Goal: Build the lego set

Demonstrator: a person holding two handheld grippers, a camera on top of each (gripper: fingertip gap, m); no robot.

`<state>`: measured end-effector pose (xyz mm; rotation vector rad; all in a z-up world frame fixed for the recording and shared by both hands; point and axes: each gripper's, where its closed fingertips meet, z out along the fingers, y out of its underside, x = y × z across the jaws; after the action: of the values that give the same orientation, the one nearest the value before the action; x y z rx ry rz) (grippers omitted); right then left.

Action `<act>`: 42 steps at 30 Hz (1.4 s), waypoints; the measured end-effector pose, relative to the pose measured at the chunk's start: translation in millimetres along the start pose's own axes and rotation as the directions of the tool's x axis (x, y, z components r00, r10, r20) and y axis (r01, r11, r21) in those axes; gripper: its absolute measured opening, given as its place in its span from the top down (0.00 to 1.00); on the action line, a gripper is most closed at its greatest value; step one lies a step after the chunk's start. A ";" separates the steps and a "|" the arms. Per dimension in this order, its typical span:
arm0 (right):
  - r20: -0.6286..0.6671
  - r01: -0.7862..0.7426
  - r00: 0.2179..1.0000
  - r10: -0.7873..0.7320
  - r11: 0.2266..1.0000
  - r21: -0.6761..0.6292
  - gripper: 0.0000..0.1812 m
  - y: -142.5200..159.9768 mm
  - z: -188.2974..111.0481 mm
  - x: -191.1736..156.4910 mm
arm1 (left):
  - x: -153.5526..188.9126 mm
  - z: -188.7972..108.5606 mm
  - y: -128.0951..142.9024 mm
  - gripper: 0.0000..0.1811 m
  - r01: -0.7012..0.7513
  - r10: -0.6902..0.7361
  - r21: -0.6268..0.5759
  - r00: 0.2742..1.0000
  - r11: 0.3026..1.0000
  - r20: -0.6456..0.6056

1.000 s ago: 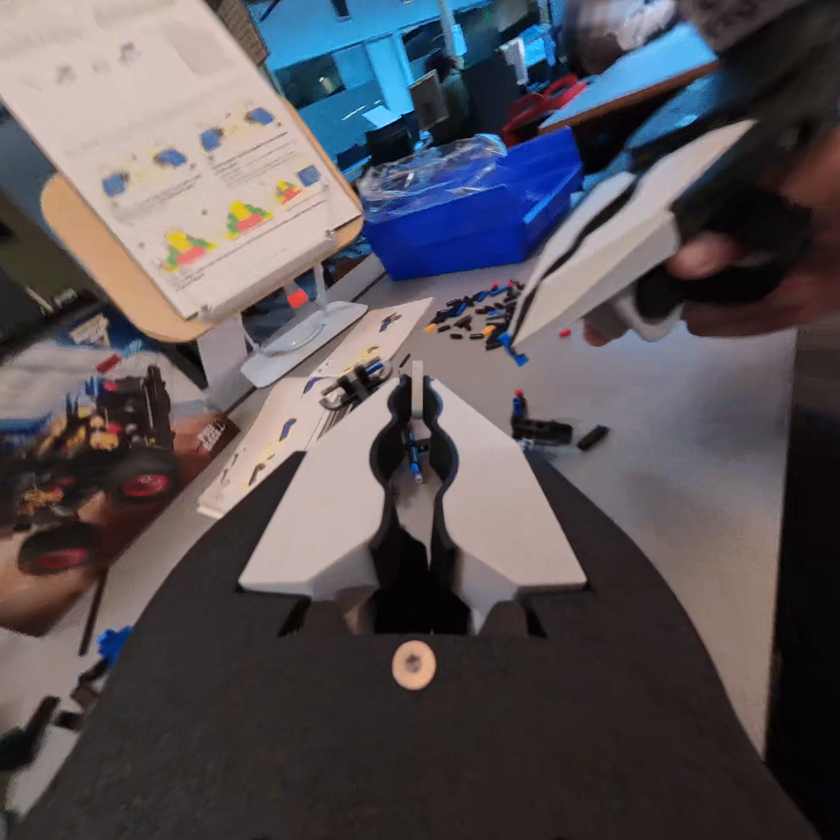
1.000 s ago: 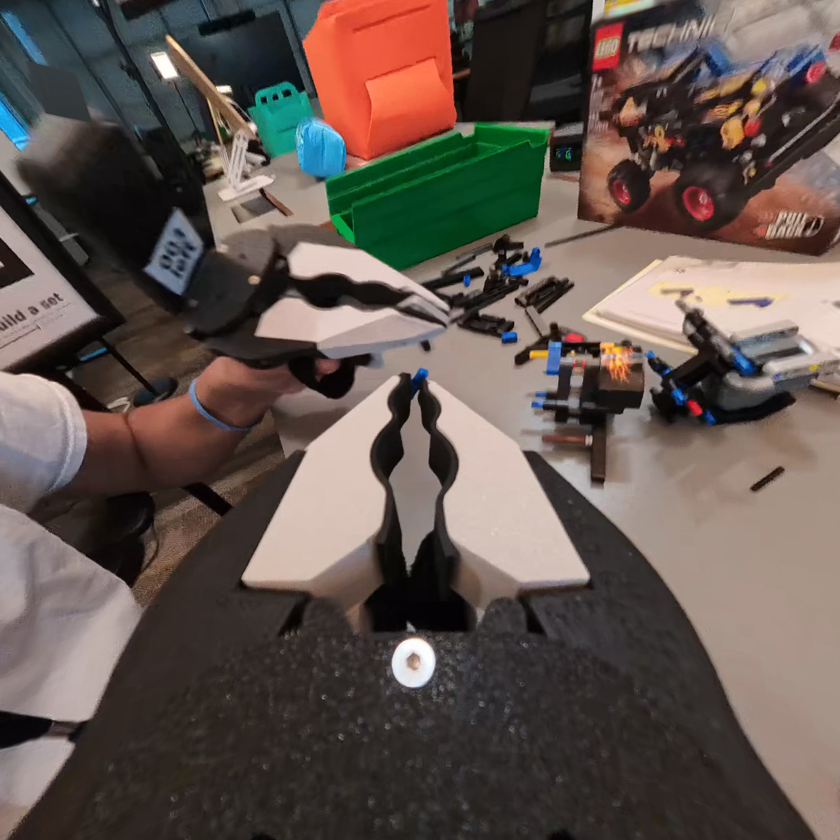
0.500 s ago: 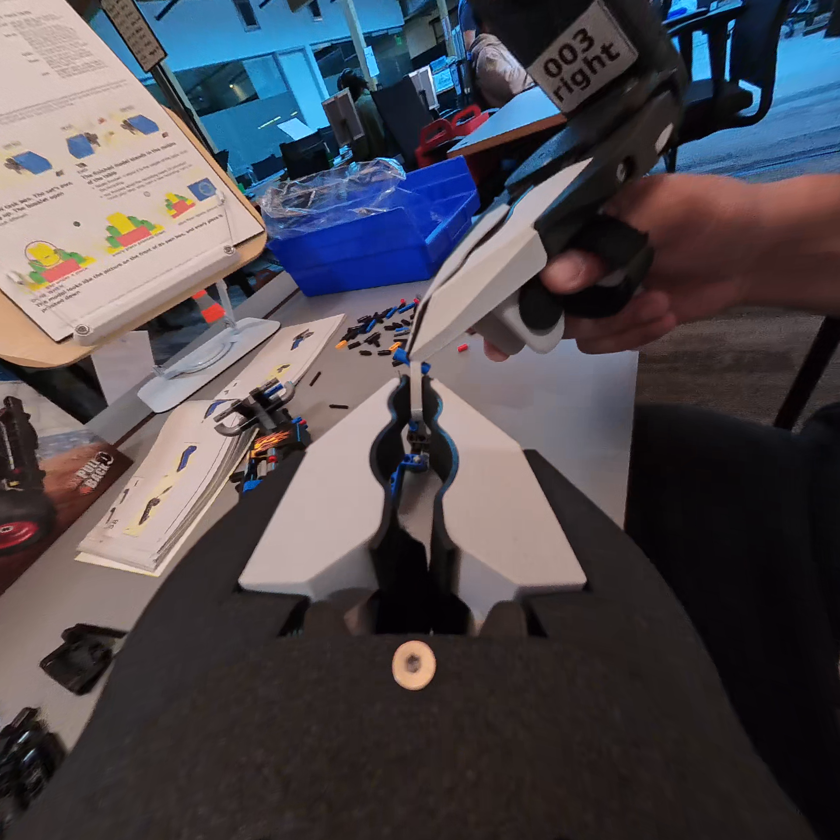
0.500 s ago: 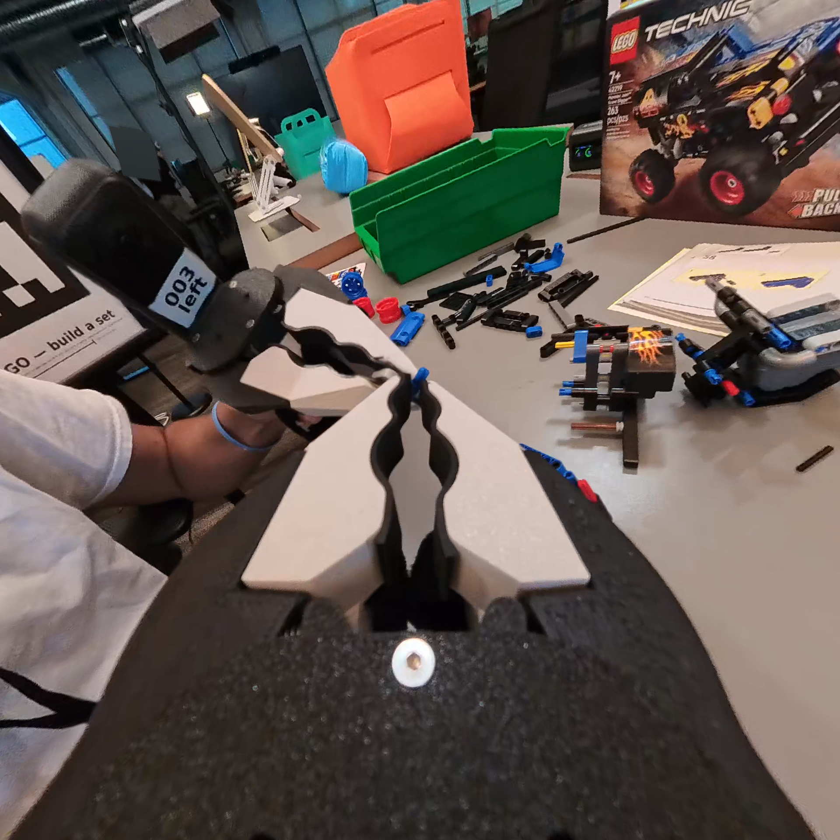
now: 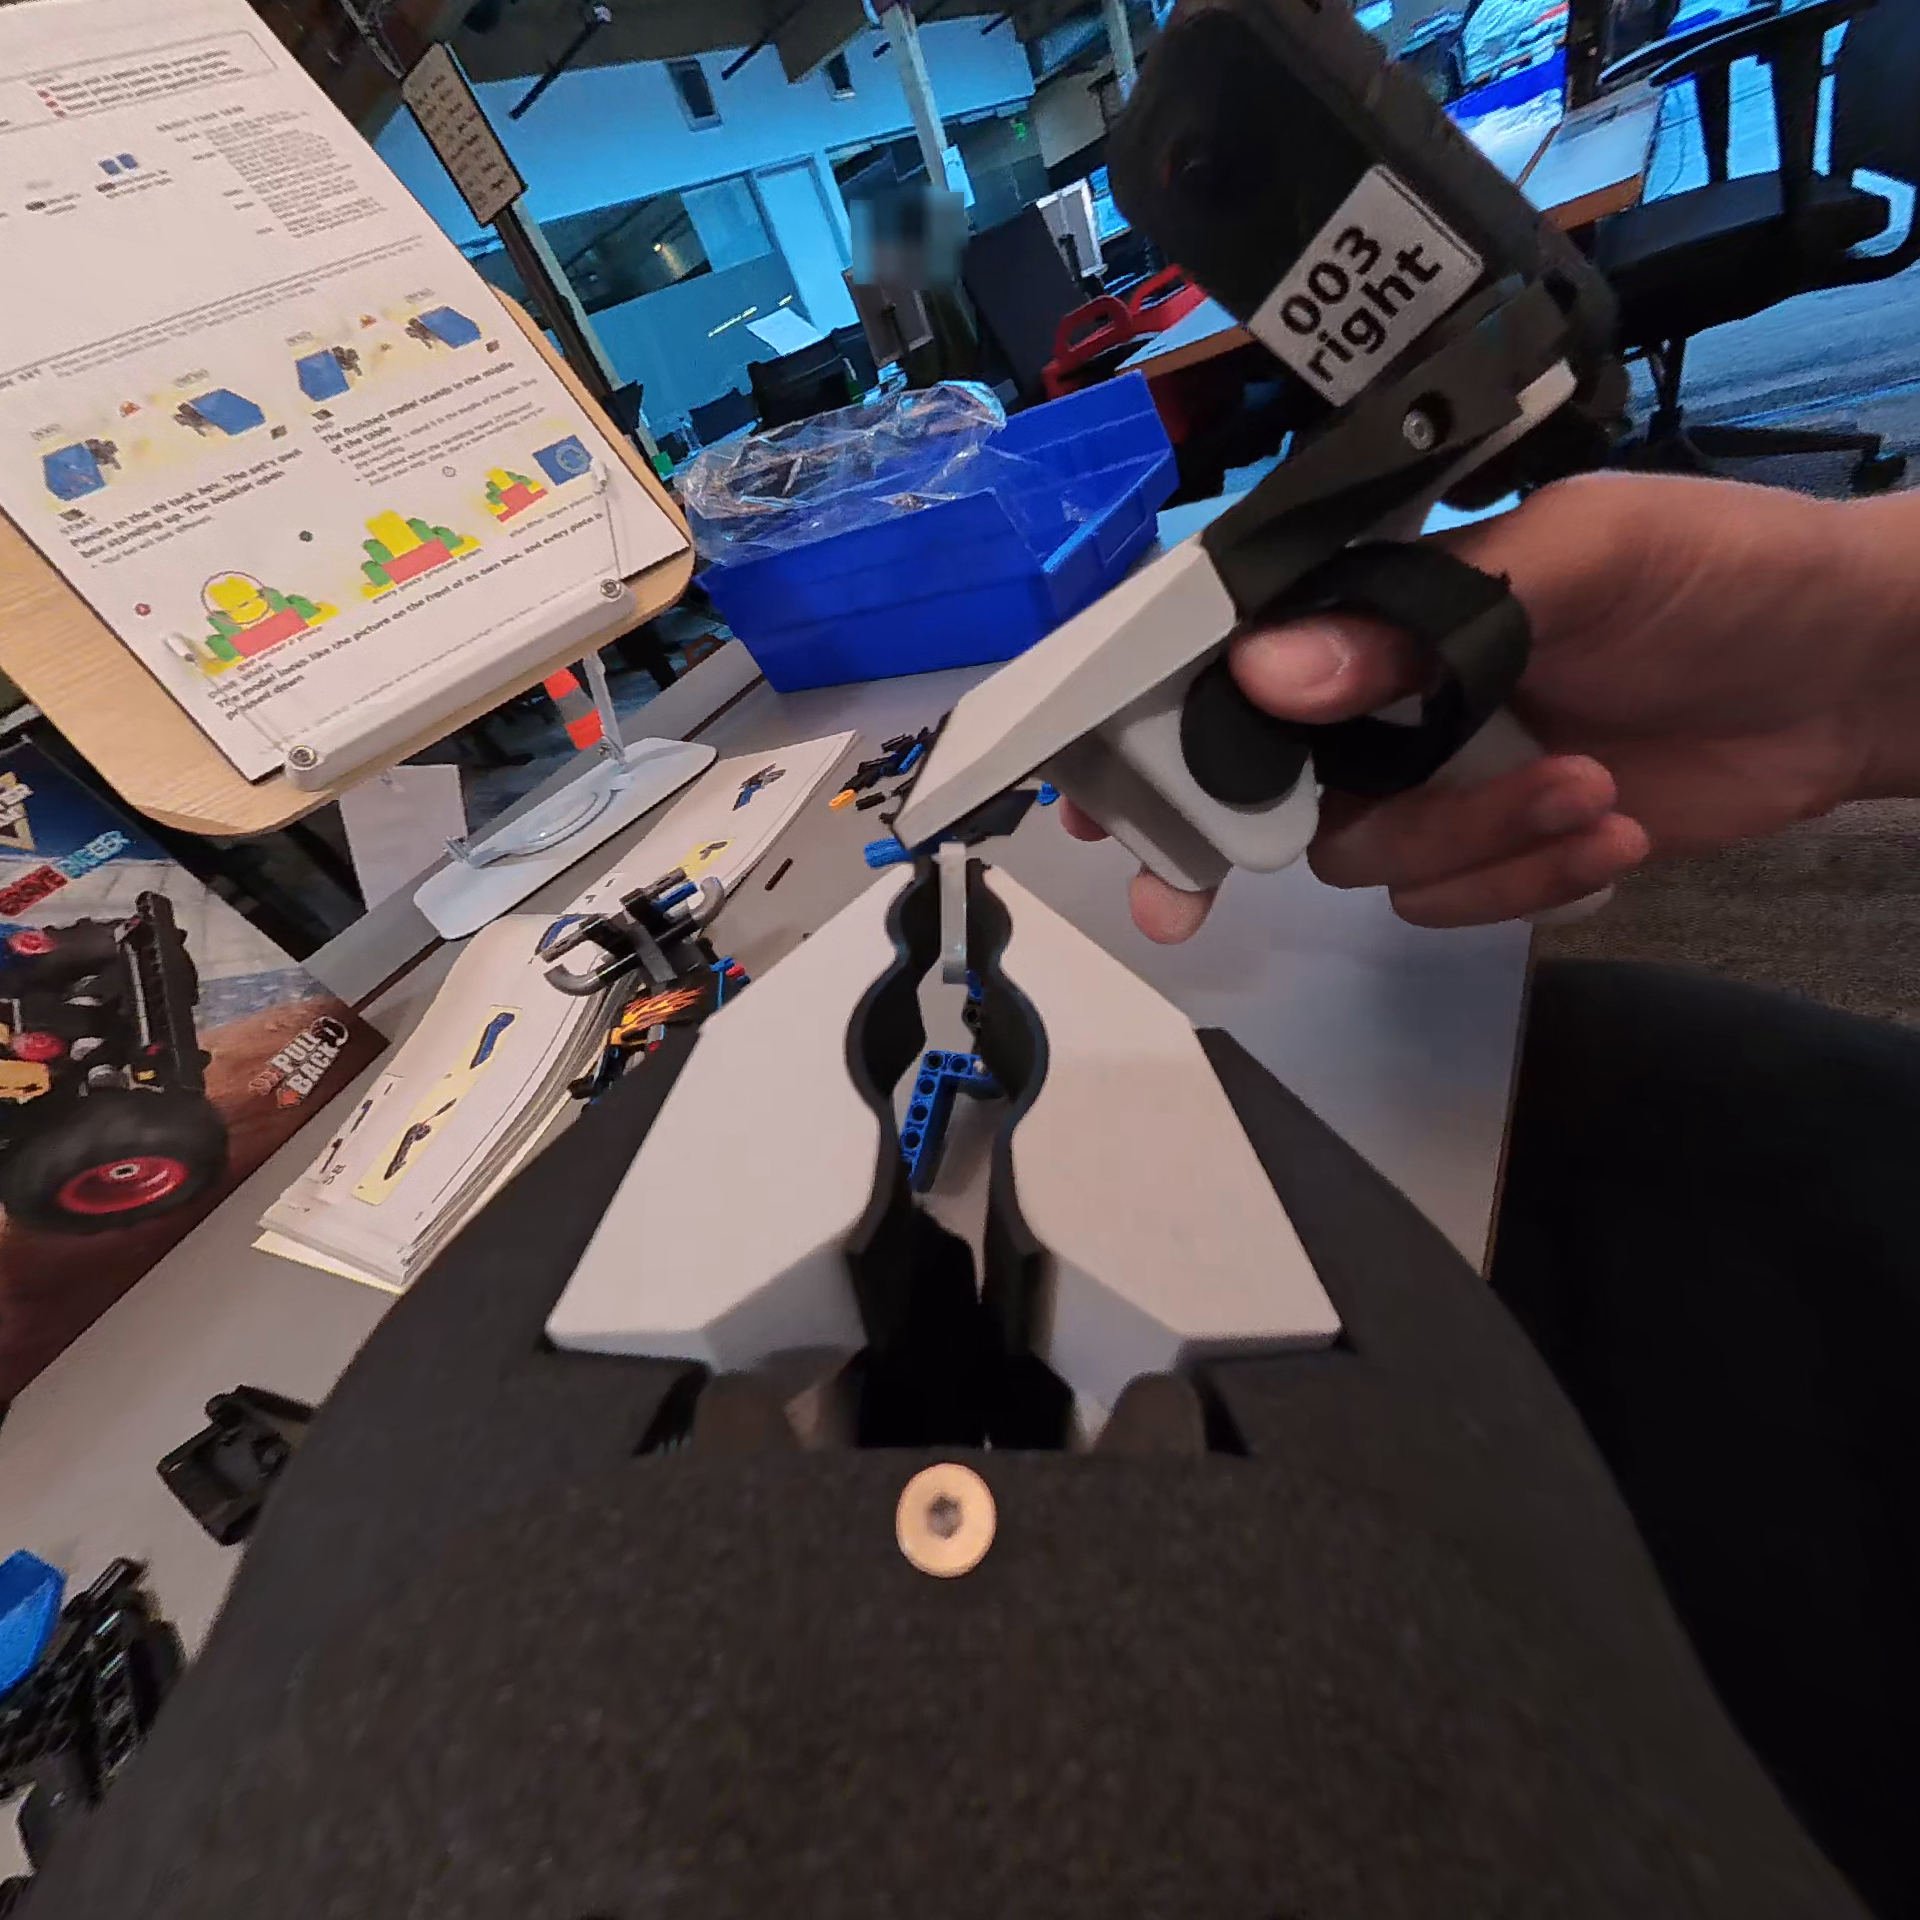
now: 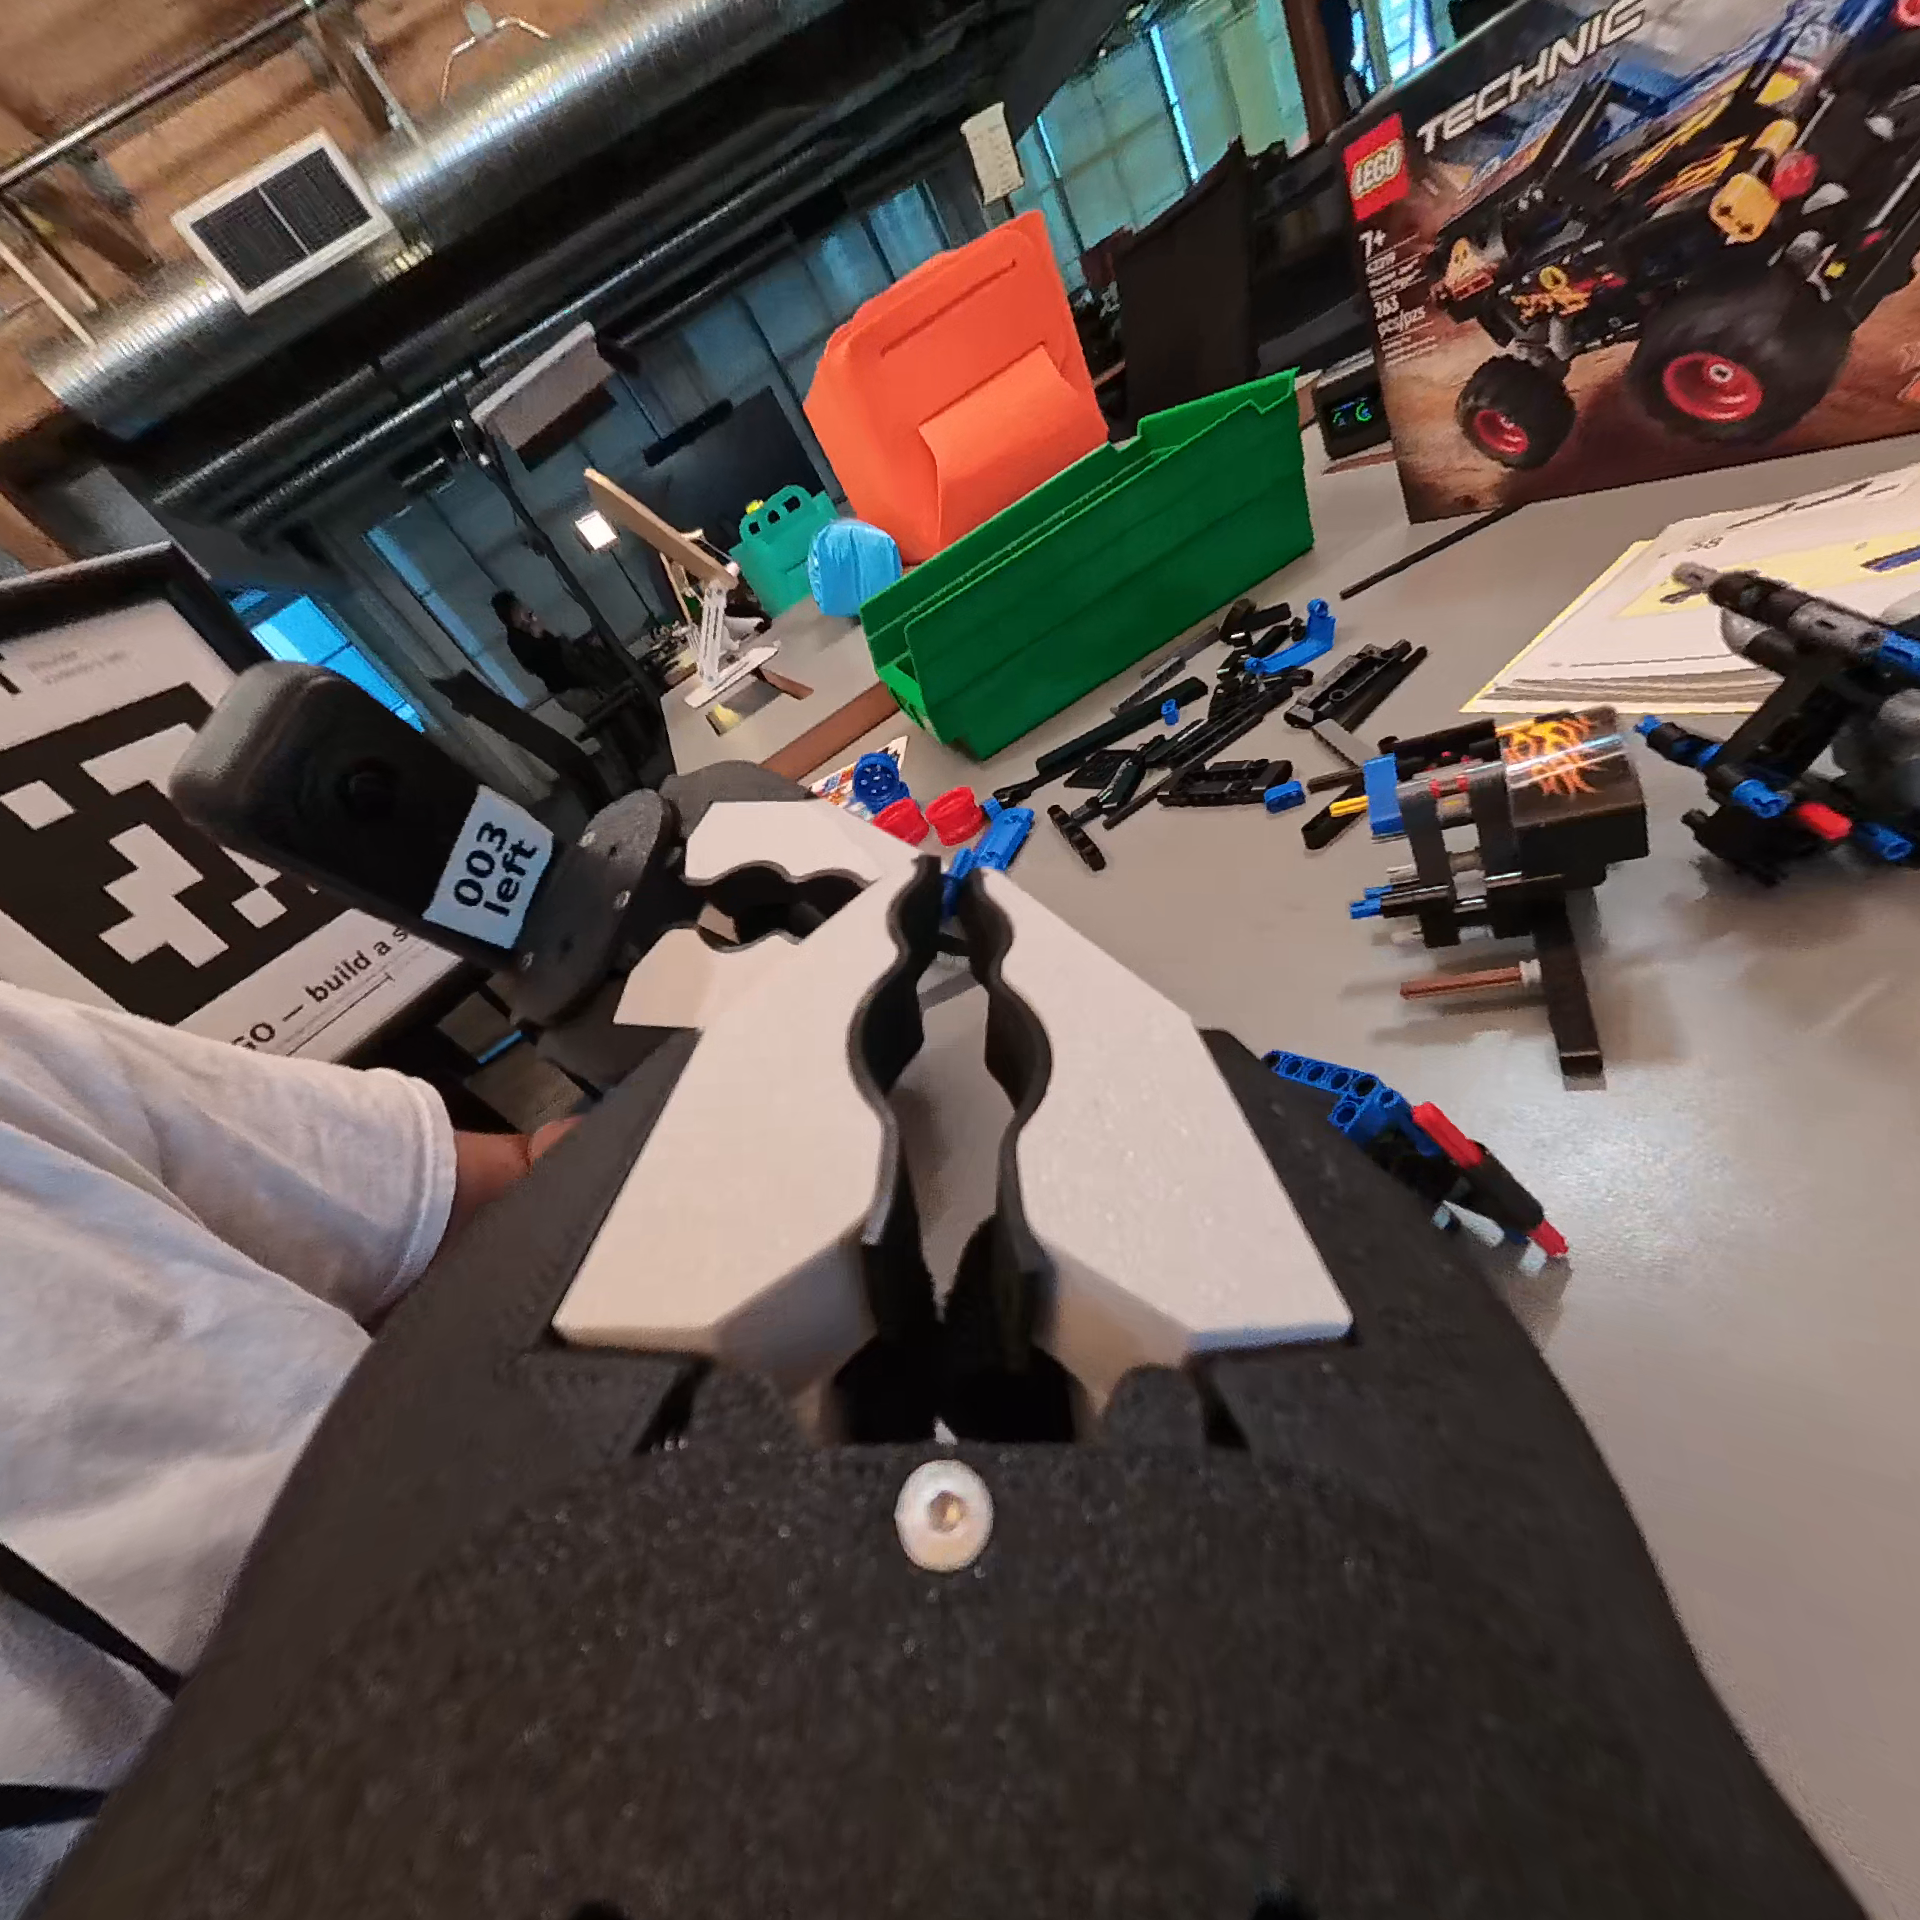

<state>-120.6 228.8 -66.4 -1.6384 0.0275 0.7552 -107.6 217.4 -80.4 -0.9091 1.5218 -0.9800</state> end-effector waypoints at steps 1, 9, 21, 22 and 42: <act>-0.007 0.000 1.000 0.000 1.000 0.007 0.98 0.0 0.5 1.3 | -1.1 0.7 1.2 0.99 -0.002 0.002 -0.007 1.000 1.000 0.012; -0.046 0.074 0.996 -0.074 0.997 -0.011 0.98 -8.0 -11.9 10.4 | -10.9 -2.4 0.9 0.99 0.045 -0.045 0.002 0.999 0.999 0.015; -0.165 0.334 0.776 -0.608 0.619 -0.711 0.98 79.4 -100.3 95.5 | -12.1 1.4 34.4 0.99 0.111 -0.118 -0.104 0.990 0.988 -0.072; -0.173 0.317 0.787 -0.592 0.630 -0.708 0.98 80.6 -101.1 99.0 | -8.4 2.6 34.3 0.99 0.114 -0.124 -0.110 0.988 0.987 -0.090; 0.012 0.449 0.884 -0.467 0.841 -0.301 0.92 32.4 -46.1 18.0 | 33.6 -10.3 -9.5 0.99 0.400 -0.350 0.003 0.807 0.917 -0.476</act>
<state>-99.4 187.3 -102.8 -1.8542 -0.4434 0.3454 -122.3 184.2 -82.8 -0.9654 1.6971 -1.6508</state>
